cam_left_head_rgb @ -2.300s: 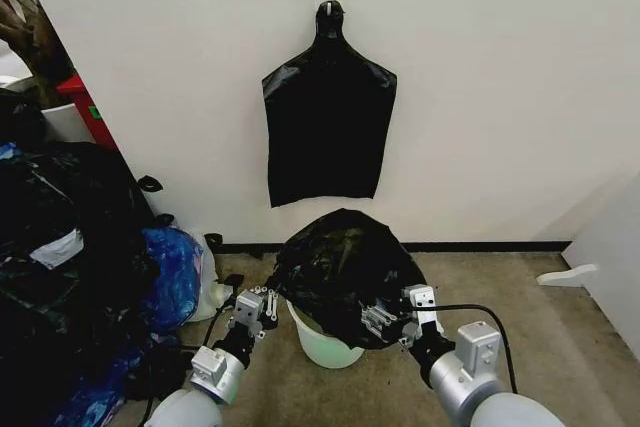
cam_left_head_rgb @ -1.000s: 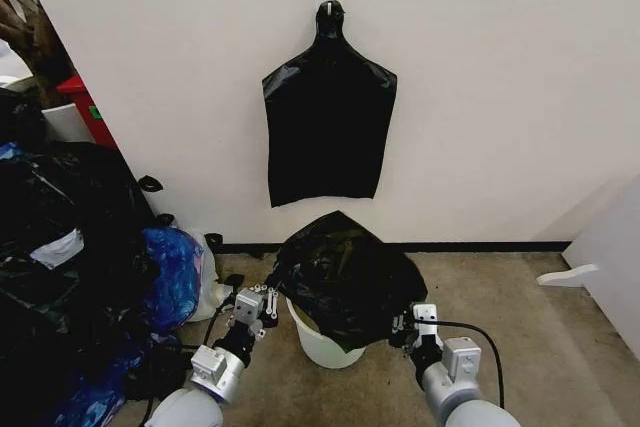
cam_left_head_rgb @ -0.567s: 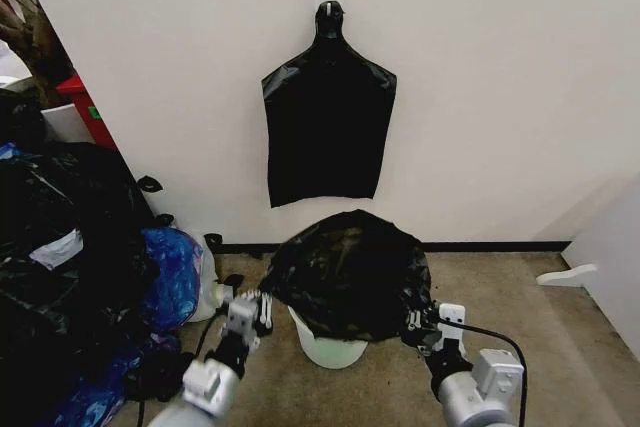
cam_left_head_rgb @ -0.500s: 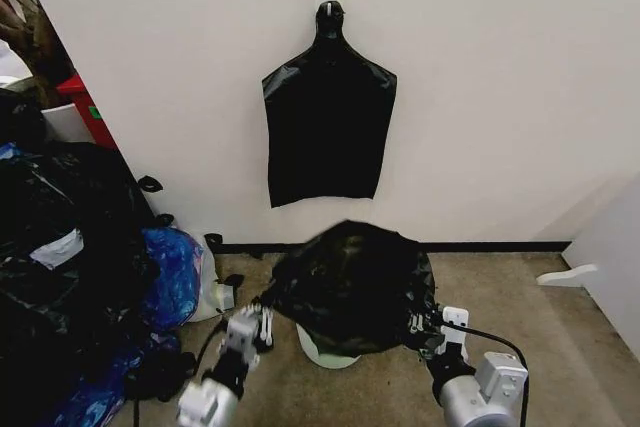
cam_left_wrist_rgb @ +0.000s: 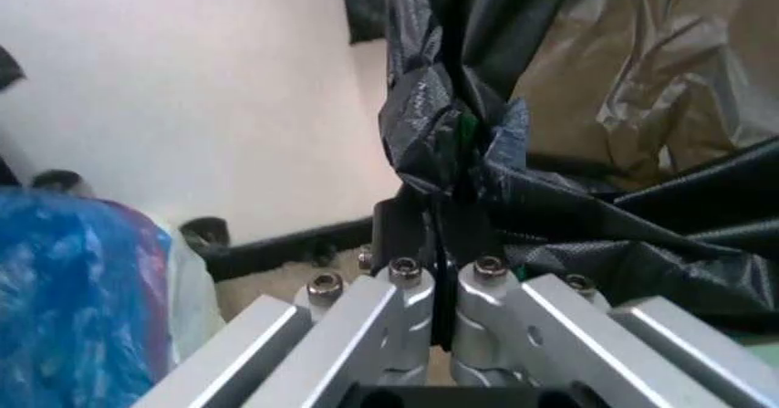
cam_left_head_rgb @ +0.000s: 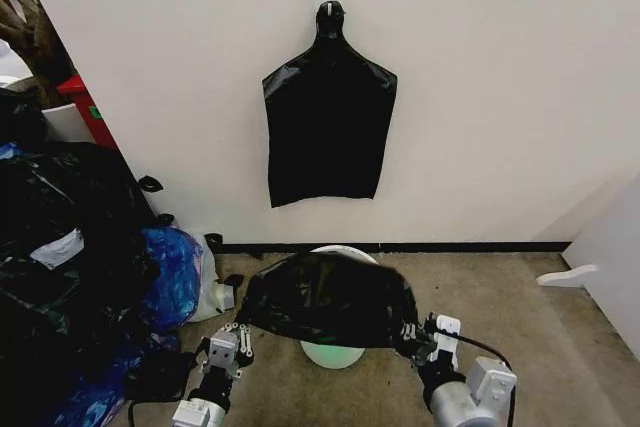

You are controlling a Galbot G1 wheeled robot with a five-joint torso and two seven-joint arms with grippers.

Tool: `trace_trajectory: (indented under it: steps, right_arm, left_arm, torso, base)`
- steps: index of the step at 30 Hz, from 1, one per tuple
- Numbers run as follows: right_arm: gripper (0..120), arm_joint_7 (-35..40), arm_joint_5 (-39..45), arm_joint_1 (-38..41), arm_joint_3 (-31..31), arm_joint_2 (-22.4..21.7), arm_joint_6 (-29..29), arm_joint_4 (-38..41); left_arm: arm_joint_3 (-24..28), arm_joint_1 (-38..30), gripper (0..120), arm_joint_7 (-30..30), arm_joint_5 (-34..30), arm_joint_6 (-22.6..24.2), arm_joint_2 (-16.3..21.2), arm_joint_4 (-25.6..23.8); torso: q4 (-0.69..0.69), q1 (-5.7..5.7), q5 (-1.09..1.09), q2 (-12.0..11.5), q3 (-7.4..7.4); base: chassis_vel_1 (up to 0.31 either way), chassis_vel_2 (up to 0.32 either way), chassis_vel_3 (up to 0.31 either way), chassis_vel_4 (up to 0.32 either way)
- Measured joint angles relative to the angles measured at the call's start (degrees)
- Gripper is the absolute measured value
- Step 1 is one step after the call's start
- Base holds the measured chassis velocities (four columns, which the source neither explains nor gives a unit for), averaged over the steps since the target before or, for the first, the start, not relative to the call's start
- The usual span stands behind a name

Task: Place the garbage bag over the trash bin.

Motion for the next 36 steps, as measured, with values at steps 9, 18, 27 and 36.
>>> trace_trajectory:
  steps: [9, 18, 27, 36]
  right_arm:
    - [0, -3.4, -2.2, -0.9, -0.1, 2.9, 4.7, -9.7]
    - [0, -6.2, -3.7, 5.1, 0.7, 4.0, 9.7, -18.8]
    - [0, -8.0, -2.1, 10.2, 2.8, 1.0, 10.8, -19.7]
    - [0, -9.8, 2.3, 13.1, 3.4, -2.0, 7.2, -19.9]
  left_arm:
    - [1.4, -1.7, 0, 1.5, 3.1, -0.6, -1.3, 4.4]
    - [3.0, -11.1, 0, 2.3, 6.3, -2.1, -4.0, 12.5]
    - [3.6, -16.9, 0, 3.0, 4.3, -2.0, -3.5, 14.5]
    - [3.6, -18.0, 0, 3.8, 1.8, -1.5, -3.0, 15.0]
  torso:
    - [0.02, 0.00, 0.01, 0.0, 0.00]
    - [0.00, 0.00, -0.01, 0.0, 0.01]
    - [0.01, 0.00, 0.01, 0.0, 0.01]
    - [0.01, 0.01, 0.01, 0.0, 0.01]
  base:
    - [0.000, 0.000, 0.000, 0.000]
    - [0.000, 0.000, 0.000, 0.000]
    - [0.000, 0.000, 0.000, 0.000]
    - [0.000, 0.000, 0.000, 0.000]
